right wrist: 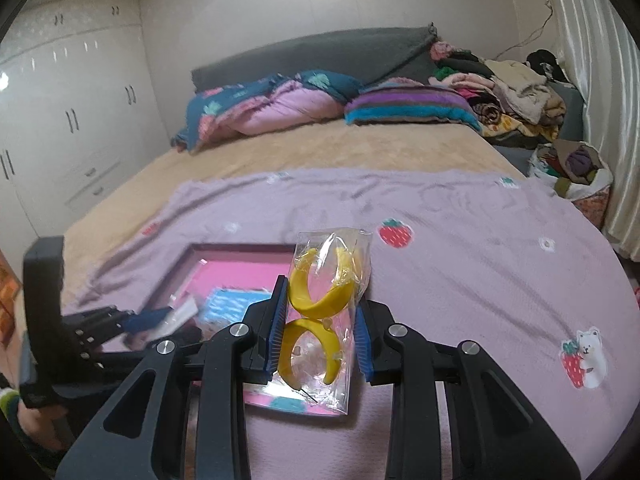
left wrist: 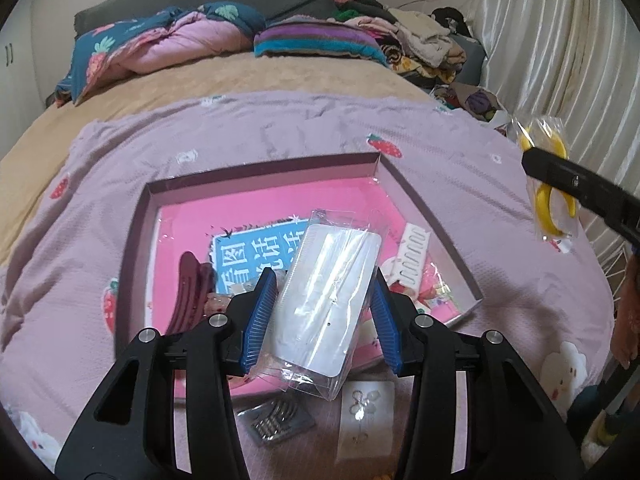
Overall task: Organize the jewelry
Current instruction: 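Carry both bags into the tray and open both tools to release them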
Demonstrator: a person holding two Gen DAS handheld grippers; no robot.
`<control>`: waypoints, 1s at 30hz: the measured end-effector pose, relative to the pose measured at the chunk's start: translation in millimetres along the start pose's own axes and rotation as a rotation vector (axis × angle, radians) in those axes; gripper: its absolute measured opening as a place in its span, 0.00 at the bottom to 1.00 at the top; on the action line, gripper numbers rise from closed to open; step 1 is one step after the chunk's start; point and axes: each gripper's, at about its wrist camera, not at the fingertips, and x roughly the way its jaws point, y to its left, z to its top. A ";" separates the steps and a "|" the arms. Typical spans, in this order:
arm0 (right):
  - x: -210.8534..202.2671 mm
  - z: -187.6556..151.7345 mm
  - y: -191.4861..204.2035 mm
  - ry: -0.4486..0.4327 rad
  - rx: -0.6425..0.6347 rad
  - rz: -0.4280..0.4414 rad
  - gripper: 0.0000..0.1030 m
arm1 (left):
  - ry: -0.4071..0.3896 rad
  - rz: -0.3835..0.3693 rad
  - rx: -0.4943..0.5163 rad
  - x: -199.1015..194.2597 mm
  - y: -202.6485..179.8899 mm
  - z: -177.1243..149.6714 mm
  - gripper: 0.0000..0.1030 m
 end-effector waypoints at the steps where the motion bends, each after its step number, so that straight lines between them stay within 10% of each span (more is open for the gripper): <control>1: 4.6 -2.7 -2.1 0.011 0.001 -0.007 0.28 | 0.006 0.003 -0.001 4.1 0.1 -1.0 0.37; 19: 61.3 -32.8 -14.4 0.155 0.020 -0.046 0.28 | 0.066 0.049 -0.054 45.8 12.6 -14.4 0.40; 30: 79.2 -40.6 -2.4 0.168 -0.011 -0.080 0.29 | 0.035 0.065 -0.079 29.6 20.1 -15.6 0.60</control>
